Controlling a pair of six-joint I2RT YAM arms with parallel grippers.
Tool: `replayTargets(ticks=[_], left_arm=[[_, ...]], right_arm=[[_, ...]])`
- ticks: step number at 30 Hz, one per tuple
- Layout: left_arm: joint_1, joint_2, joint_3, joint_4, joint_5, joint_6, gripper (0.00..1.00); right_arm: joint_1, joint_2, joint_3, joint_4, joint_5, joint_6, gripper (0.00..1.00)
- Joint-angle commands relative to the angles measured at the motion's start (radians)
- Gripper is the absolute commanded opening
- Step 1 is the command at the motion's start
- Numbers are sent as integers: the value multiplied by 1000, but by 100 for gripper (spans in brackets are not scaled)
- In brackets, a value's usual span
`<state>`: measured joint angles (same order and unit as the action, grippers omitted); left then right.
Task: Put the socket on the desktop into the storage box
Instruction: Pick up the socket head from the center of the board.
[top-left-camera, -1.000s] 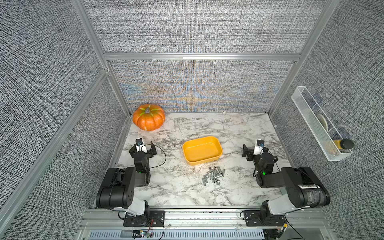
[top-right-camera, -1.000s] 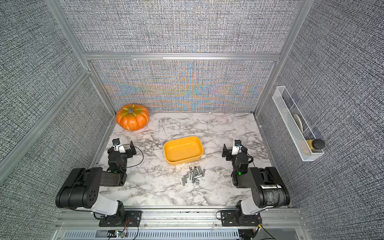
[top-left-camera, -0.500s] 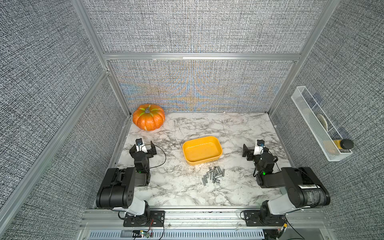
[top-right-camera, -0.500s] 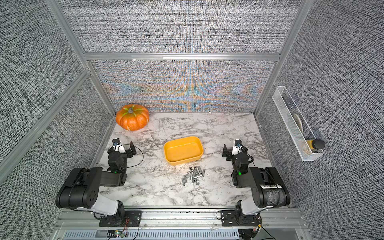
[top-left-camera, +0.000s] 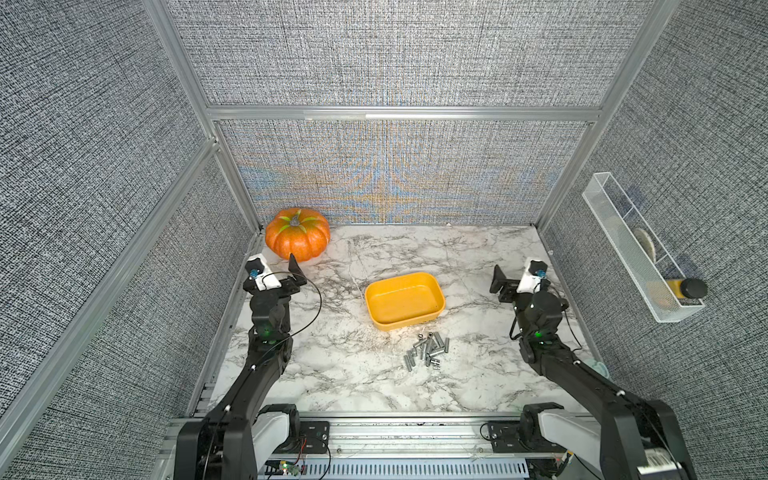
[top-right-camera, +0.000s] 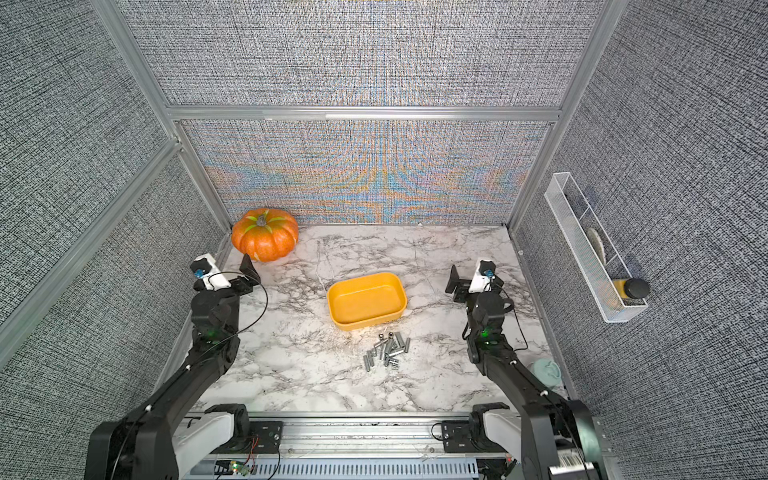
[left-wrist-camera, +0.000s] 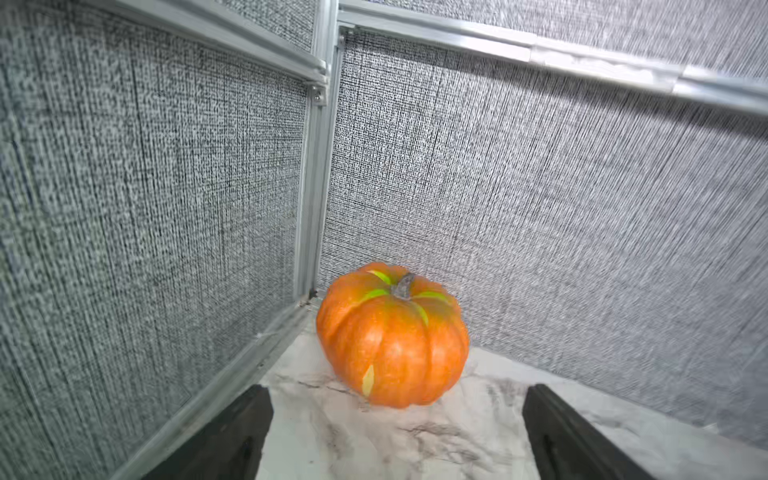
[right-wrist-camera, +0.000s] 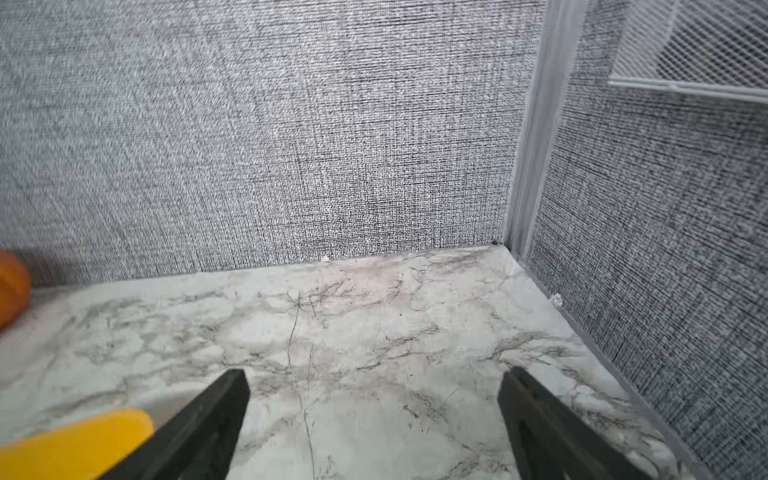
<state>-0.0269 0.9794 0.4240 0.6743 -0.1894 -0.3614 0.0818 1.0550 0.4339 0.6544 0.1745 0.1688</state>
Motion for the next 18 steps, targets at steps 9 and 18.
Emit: replayTargets(ticks=[9, 18], left_arm=[[-28, -200, -76, -329, 321, -351, 100], [-416, -161, -51, -509, 87, -398, 95]], right_arm=[[-43, -200, 71, -568, -72, 352, 99], [254, -66, 216, -775, -103, 281, 84]])
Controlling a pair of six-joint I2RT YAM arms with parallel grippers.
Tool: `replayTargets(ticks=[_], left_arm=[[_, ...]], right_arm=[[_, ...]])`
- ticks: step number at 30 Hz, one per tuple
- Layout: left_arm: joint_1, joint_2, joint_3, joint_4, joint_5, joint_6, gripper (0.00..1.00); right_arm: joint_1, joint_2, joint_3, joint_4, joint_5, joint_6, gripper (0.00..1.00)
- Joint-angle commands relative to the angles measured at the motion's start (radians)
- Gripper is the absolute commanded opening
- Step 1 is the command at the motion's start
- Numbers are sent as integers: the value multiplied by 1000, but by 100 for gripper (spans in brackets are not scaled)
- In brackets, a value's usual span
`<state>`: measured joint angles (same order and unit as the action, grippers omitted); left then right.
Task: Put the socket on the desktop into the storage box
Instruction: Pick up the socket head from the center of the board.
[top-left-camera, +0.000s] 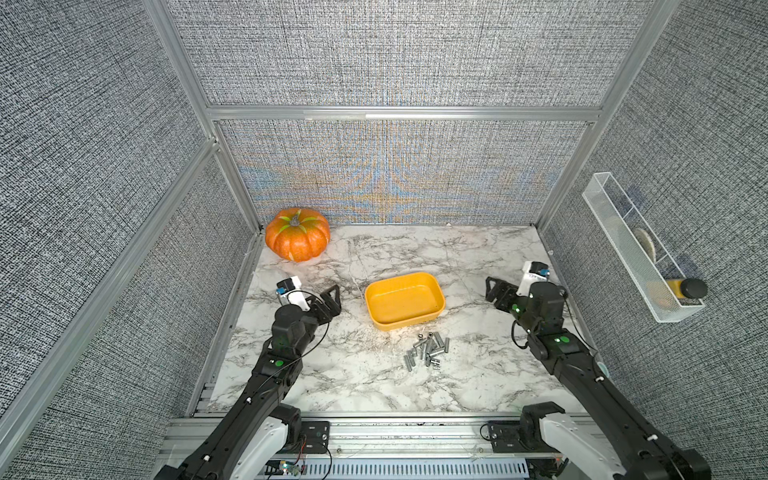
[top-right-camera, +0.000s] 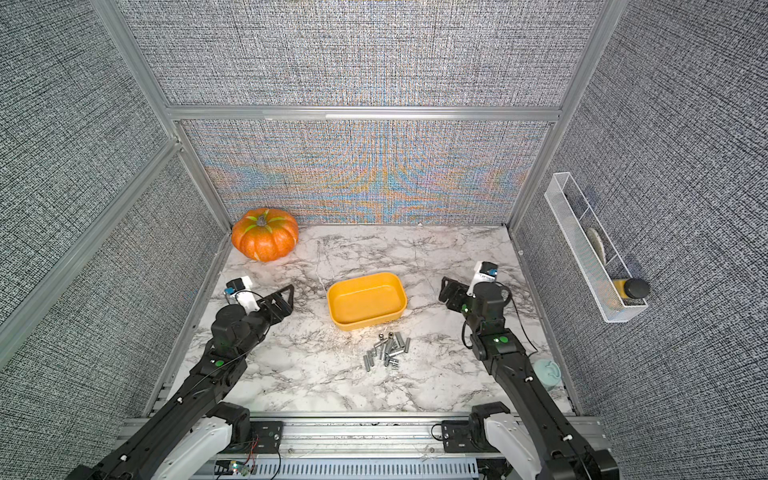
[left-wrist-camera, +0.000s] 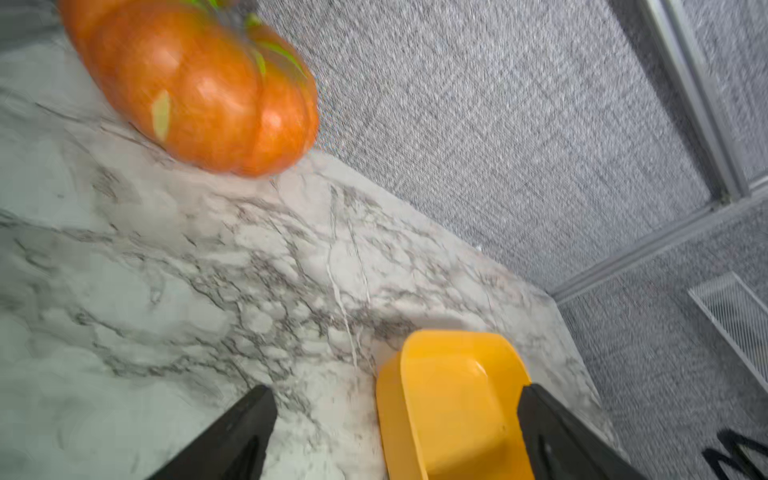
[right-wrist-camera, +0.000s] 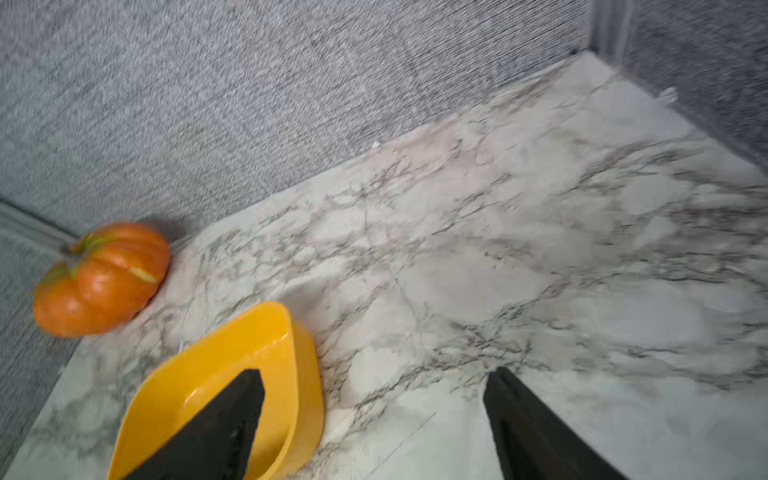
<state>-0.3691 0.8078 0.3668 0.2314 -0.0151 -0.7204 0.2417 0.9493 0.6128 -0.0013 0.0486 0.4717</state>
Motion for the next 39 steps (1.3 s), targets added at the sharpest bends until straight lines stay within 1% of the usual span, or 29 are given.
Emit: replayTargets(ticks=[1, 4, 5, 7, 9, 10, 13, 15, 16, 18, 19, 20, 22, 26, 32, 39], left_arm=[[-121, 19, 2, -65, -104, -47, 95], [-250, 61, -14, -38, -121, -45, 95], [-285, 80, -18, -25, -126, -28, 95], [-339, 120, -14, -16, -163, 1, 95], [-366, 147, -25, 3, -190, 1, 95], [-374, 155, -38, 19, -185, -27, 95], [-398, 164, -90, 146, -74, -56, 95], [-425, 168, -84, 170, -43, -23, 95], [-438, 169, -66, 151, -48, 4, 95], [-453, 168, -52, 137, -67, 45, 95], [-456, 167, -61, 144, -76, 46, 96], [-456, 164, -67, 147, -71, 37, 96], [-456, 150, -81, 159, -51, 57, 96], [-456, 140, -110, 164, -88, 57, 98], [-456, 170, -103, 180, -62, 80, 98], [-456, 280, -61, 184, 4, 88, 98]], right_arm=[[157, 63, 48, -149, 71, -11, 80], [326, 116, 38, -175, 136, 38, 70], [369, 130, 31, -176, 156, 56, 68], [453, 159, 22, -192, 212, 109, 59], [507, 180, 21, -223, 251, 158, 54], [529, 183, 19, -240, 272, 184, 51], [569, 156, -22, -261, 286, 243, 41], [570, 129, -63, -265, 281, 282, 29], [570, 117, -89, -262, 266, 298, 24], [570, 98, -129, -258, 240, 327, 24], [570, 89, -150, -257, 230, 344, 24], [570, 82, -165, -253, 222, 355, 24], [570, 61, -200, -230, 214, 380, 24], [571, 53, -235, -177, 189, 394, 27], [570, 116, -218, -130, 169, 384, 30], [570, 201, -162, -115, 173, 351, 31]])
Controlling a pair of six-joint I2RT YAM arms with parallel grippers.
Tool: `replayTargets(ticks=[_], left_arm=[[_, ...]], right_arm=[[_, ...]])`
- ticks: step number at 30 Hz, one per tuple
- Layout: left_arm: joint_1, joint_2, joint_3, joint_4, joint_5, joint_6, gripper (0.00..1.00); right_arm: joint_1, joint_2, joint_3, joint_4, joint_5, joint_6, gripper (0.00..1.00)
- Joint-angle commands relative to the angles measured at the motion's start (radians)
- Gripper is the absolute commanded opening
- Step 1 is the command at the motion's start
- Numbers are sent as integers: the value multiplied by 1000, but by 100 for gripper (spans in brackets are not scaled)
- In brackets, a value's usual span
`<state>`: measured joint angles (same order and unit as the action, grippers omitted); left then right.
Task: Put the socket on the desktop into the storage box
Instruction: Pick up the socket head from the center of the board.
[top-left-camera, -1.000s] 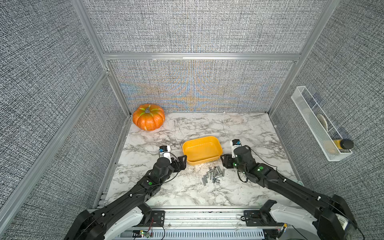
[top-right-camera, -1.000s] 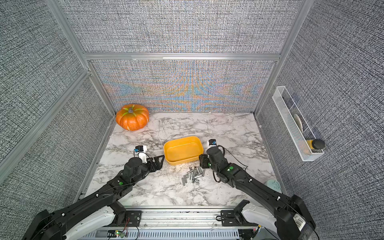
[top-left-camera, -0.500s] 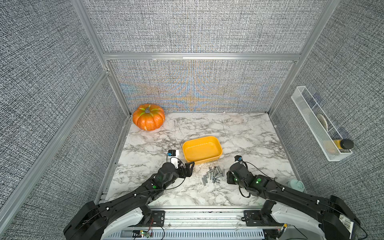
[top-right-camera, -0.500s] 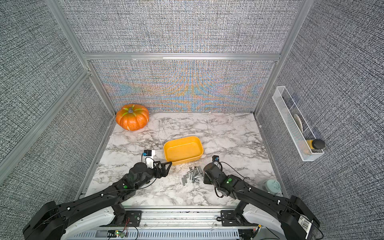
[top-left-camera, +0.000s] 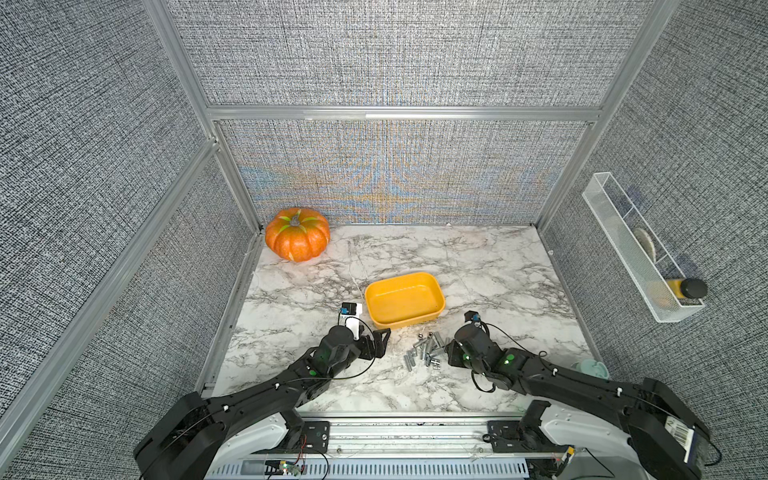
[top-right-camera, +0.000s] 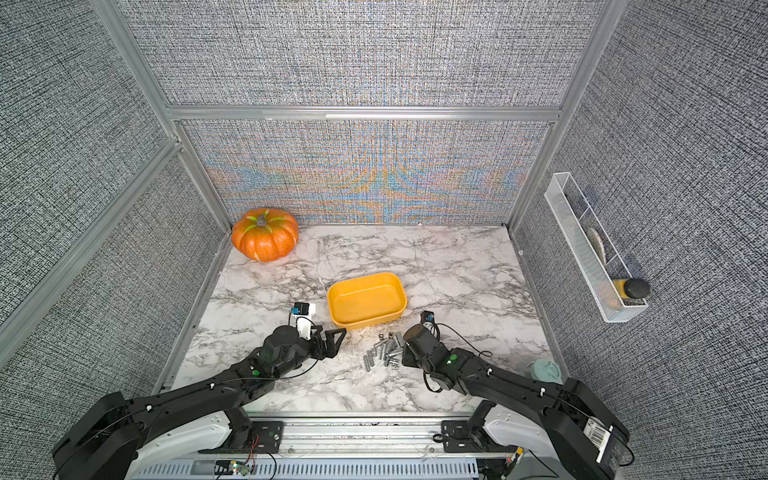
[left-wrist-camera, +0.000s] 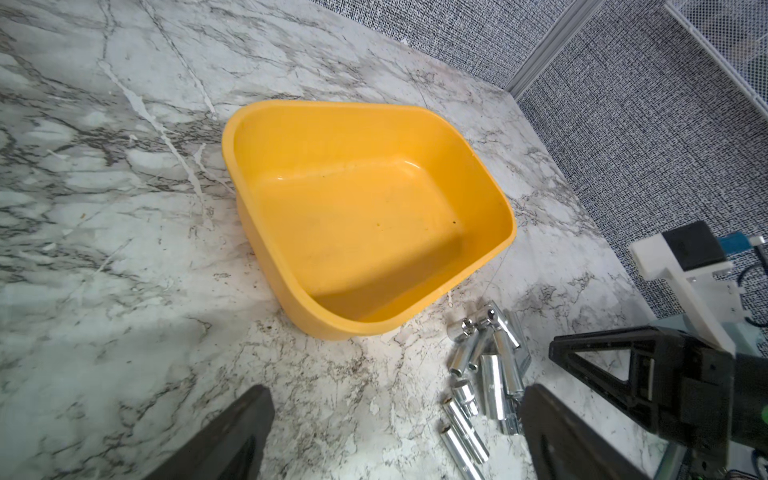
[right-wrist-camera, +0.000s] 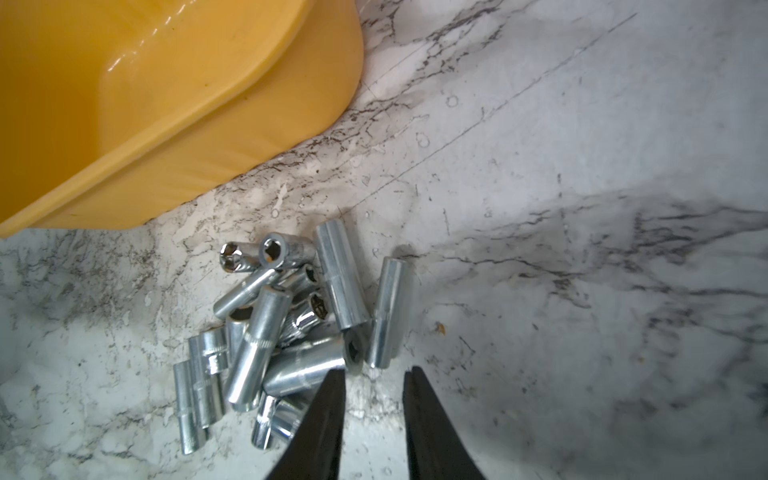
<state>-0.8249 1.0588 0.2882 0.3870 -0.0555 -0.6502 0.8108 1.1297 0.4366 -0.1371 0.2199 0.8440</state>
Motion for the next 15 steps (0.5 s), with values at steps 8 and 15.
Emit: replayTargets(ticks=[8, 15], left_arm=[[-1, 117, 51, 23, 73, 8, 97], [-2, 125, 51, 29, 78, 4, 97]], right_arm=[[1, 86, 24, 32, 20, -25, 29], [1, 122, 25, 47, 20, -24, 28]])
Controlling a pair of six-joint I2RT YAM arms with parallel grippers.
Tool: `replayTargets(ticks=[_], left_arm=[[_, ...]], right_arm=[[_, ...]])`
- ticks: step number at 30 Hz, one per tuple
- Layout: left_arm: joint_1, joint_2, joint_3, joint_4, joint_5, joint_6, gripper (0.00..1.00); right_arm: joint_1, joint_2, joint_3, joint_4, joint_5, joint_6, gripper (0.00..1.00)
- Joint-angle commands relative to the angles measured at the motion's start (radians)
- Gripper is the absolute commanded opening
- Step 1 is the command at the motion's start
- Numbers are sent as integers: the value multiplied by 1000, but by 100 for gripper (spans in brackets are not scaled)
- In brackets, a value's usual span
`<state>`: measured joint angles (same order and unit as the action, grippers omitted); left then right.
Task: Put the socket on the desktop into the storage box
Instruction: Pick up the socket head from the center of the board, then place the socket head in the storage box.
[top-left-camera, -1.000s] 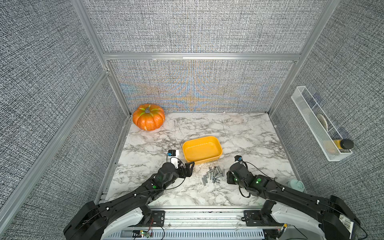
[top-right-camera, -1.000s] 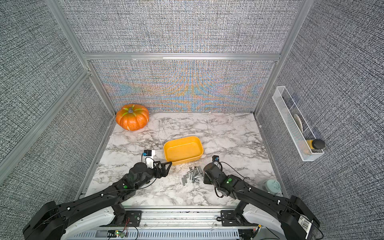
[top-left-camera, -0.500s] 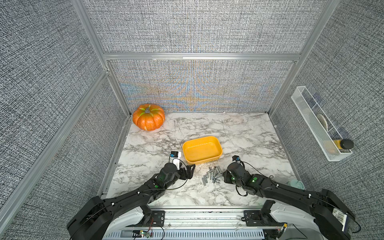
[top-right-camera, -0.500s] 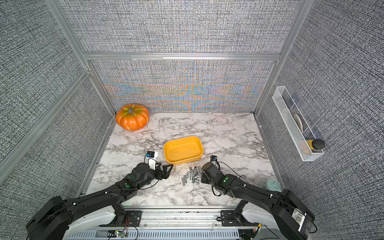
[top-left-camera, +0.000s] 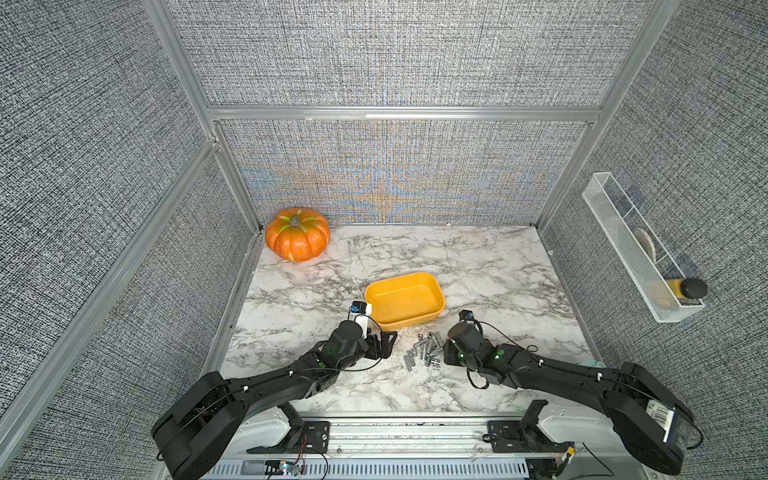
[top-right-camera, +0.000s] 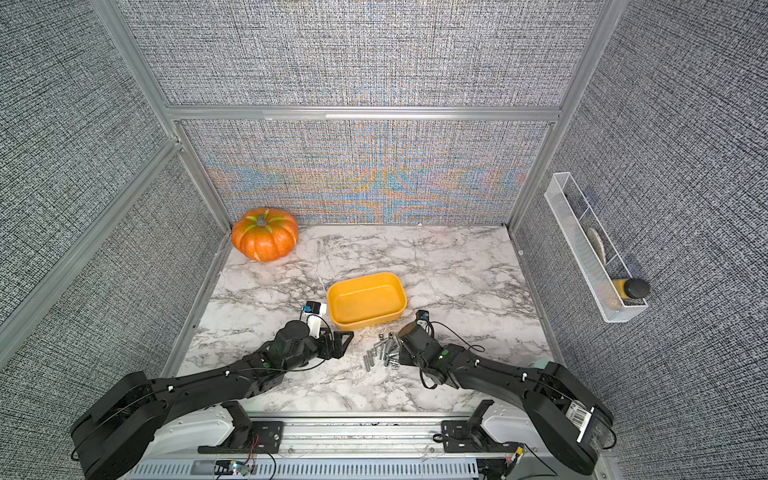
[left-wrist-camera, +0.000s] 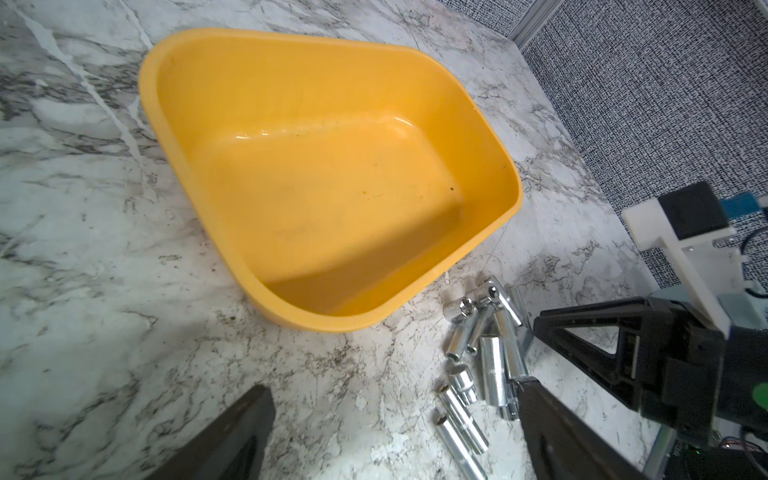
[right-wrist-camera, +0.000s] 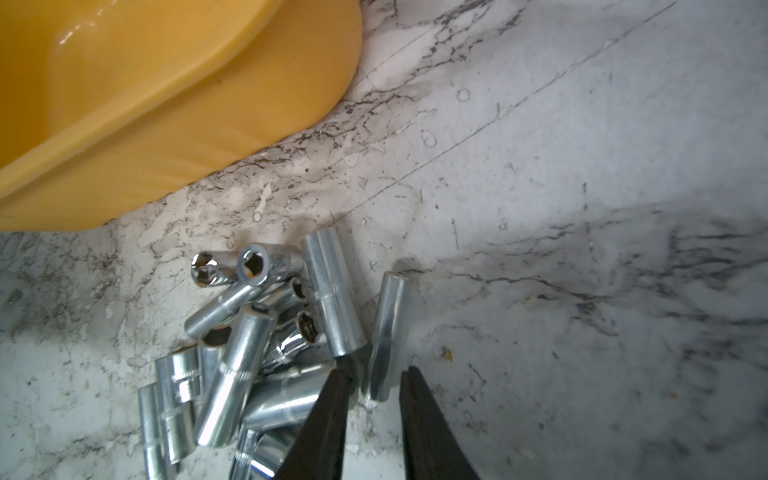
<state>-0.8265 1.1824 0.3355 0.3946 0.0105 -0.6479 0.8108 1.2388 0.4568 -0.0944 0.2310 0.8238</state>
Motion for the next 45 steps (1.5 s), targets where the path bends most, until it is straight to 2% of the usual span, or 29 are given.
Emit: replayTargets(ticks=[1, 6, 32, 37, 43, 45], left_arm=[[0, 2, 4, 21, 10, 2, 97], [-1, -2, 2, 21, 8, 1, 97], [-4, 30, 36, -40, -27, 28, 97], [-3, 15, 40, -66, -62, 33, 97], [-3, -21, 40, -114, -138, 31, 97], [-3, -35, 43, -136, -174, 27, 96]], right_arm=[[0, 18, 6, 4, 11, -4, 27], [-2, 36, 9, -2, 25, 0, 25], [-33, 149, 53, -31, 67, -57, 24], [-33, 159, 69, -73, 84, -65, 12], [-35, 129, 115, -196, 166, -83, 1], [-47, 106, 137, -242, 202, -93, 0]])
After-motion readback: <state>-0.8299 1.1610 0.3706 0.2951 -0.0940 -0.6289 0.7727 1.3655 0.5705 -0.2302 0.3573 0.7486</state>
